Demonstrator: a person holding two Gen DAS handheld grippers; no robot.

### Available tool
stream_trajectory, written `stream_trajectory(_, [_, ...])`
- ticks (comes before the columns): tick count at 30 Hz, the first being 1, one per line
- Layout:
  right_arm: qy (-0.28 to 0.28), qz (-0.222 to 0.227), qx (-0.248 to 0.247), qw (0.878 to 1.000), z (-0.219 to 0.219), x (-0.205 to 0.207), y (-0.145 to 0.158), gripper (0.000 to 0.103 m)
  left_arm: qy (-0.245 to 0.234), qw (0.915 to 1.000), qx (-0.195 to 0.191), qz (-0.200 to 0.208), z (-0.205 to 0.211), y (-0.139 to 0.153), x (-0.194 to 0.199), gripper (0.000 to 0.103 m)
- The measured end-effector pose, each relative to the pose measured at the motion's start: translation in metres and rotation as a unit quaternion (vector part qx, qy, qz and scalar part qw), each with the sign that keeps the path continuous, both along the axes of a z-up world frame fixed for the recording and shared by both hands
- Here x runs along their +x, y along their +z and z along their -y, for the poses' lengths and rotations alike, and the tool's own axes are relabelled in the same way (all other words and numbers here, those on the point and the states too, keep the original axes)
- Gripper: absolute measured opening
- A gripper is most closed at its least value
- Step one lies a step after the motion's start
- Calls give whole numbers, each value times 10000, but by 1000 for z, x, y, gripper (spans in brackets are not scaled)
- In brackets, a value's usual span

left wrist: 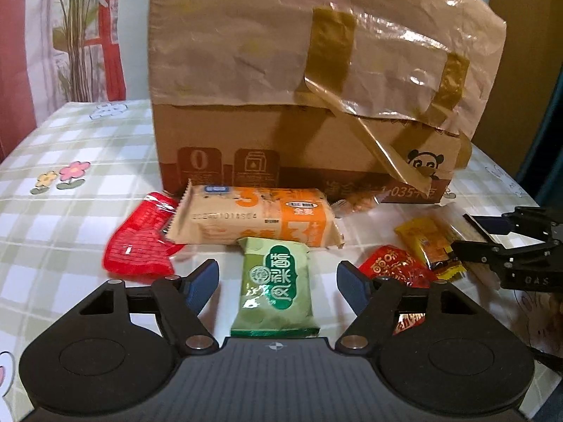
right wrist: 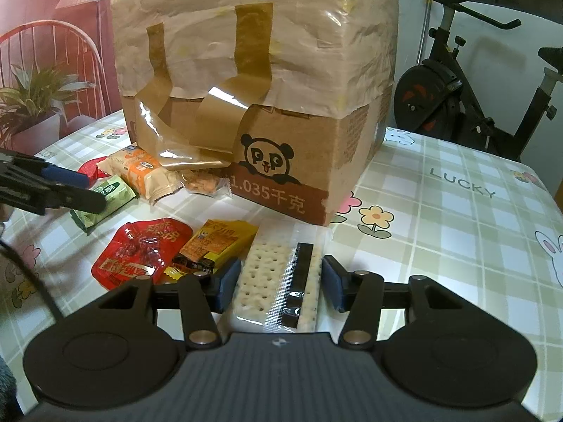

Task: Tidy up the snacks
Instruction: 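Grasp the green packet with the left tool while the right tool grasps the white cracker packet, then carry both packets over the box and open both tools to drop them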

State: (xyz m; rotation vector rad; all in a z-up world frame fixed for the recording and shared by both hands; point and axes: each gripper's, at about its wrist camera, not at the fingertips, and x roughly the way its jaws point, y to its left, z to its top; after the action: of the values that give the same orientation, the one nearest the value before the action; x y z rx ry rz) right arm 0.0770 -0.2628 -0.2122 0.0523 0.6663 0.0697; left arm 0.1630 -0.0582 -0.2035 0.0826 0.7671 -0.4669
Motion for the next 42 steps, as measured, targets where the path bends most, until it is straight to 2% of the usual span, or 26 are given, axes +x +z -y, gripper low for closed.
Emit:
stream_trajectory(3, [-1,-3,12,10000,0,0,0,53,28,9999,84,47,0,-5,-2,64])
stream_trajectory(5, [0,-3,9,10000,0,0,0,53,99,9998,110,119,-3,-5,-5,49])
stream_trajectory(7, [-2,-2,9,10000,0,0,0,53,188,9998,-78,78,-10,-6,-8,42])
stream_trajectory(24, [-10,1,1,10000,1,1,-2,53,250,9993,-263,82,-17,-5,-15,42])
stream_trajectory(31, [-236,86,82,9997,6,-1,-1,52,240,9992,-298,139,-19,-3,-16,42])
stream_trajectory(42, [-304,189,89,9993,7,-5,1,51,230,9991,-311,188,-22,2,-19,42])
